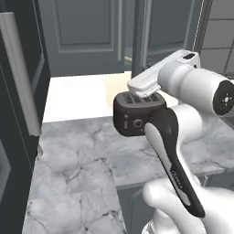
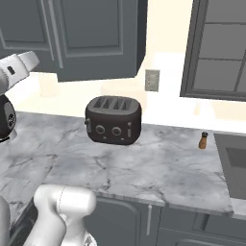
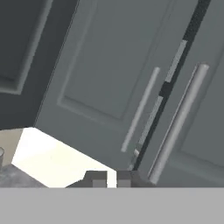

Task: Pick the dish brush and dish brush from the cabinet and place them on the counter.

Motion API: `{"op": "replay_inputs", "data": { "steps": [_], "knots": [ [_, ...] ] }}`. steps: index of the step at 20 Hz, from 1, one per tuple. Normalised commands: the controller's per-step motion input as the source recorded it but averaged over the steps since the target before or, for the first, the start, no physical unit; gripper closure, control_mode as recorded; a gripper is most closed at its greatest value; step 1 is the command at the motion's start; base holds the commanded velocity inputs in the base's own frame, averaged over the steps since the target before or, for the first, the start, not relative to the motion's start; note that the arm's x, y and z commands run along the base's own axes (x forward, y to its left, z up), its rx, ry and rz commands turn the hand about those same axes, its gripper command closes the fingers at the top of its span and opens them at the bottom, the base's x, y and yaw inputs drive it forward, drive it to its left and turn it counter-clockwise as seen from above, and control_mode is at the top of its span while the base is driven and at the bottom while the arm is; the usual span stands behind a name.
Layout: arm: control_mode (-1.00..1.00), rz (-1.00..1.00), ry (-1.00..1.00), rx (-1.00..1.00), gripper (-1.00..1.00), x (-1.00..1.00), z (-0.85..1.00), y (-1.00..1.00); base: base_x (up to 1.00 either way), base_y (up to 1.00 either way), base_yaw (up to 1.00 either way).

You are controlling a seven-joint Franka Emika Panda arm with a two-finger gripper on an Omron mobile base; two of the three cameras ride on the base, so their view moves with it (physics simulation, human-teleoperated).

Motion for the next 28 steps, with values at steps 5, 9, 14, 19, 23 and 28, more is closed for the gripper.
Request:
{"op": "replay_inputs", "data": {
  "steps": [5, 9, 14, 19, 23, 28],
  "knots": [
    [-1.00, -0.01, -0.08, -0.41, -1.00, 0.01, -0.02, 0.36, 0.00, 0.00, 0.00],
    [-1.00, -0.07, -0.01, -0.39, -1.00, 0.14, 0.00, 0.28, 0.00, 0.00, 0.00],
    [-1.00, -0.13, 0.03, -0.35, -1.00, 0.36, 0.00, 0.19, 0.00, 0.00, 0.00],
    [-1.00, -0.19, 0.08, -0.30, -1.00, 0.52, 0.00, 0.09, 0.00, 0.00, 0.00],
    [-1.00, -0.21, 0.06, -0.24, -1.00, 0.66, -0.01, 0.00, 0.00, 0.00, 0.00],
    [-1.00, -0.21, 0.05, -0.20, -1.00, 0.67, -0.05, -0.03, 0.00, 0.00, 0.00]
  ]
}}
